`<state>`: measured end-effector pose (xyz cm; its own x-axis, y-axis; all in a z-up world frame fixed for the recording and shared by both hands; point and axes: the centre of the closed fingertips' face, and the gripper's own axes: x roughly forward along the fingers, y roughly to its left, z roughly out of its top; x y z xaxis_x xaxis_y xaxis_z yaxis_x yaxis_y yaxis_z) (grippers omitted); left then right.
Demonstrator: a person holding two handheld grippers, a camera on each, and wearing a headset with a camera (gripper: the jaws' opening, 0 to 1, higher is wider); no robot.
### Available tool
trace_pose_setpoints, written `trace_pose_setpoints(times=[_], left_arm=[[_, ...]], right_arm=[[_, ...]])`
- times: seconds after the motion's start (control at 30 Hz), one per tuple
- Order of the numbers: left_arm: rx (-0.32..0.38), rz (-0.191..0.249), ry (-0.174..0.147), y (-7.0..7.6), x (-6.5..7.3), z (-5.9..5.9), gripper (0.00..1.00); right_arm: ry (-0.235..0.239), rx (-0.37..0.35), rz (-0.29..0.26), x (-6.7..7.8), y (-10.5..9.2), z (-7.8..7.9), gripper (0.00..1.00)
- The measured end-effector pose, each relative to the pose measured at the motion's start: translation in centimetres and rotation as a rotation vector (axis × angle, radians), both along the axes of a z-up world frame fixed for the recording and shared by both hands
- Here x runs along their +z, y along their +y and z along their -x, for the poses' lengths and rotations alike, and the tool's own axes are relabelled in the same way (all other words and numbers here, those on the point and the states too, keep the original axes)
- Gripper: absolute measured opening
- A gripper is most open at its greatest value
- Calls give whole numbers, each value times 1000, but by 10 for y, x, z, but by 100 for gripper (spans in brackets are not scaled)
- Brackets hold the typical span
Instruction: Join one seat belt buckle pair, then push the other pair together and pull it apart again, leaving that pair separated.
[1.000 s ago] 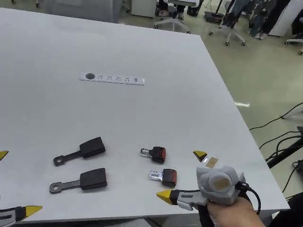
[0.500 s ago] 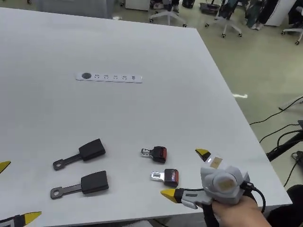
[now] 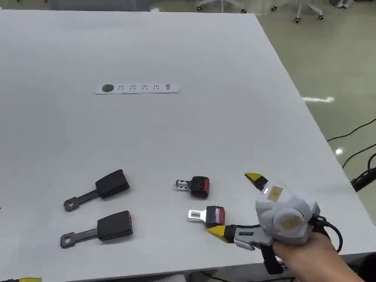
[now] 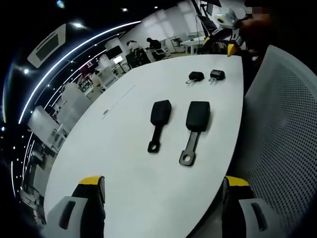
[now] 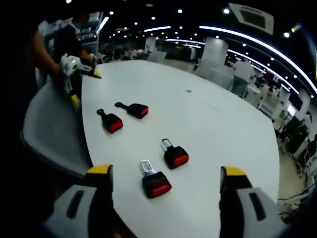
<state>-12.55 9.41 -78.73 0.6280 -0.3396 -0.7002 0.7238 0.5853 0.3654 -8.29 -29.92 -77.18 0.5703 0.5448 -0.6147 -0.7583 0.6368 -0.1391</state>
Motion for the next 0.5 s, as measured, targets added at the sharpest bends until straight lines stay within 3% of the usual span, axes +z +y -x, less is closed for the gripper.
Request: trace_pose_setpoints(times=[0.17, 0.27, 0.33, 0.4, 0.5], left_arm=[[21, 6, 2, -5, 10, -9, 100], [6, -5, 28, -13, 7, -12, 96], [-15, -7, 38, -23, 7, -15, 95], [-27, -5, 77, -32, 4, -15, 92], [-52, 13, 105, -48, 1, -21, 90]], right_arm=[[16, 19, 6, -12, -5, 1, 91], [4, 33, 22, -15, -6, 0, 89], [13, 31, 20, -17, -5, 0, 85], [47, 29, 29, -20, -4, 2, 80], [57, 49, 29, -21, 1, 3, 77]])
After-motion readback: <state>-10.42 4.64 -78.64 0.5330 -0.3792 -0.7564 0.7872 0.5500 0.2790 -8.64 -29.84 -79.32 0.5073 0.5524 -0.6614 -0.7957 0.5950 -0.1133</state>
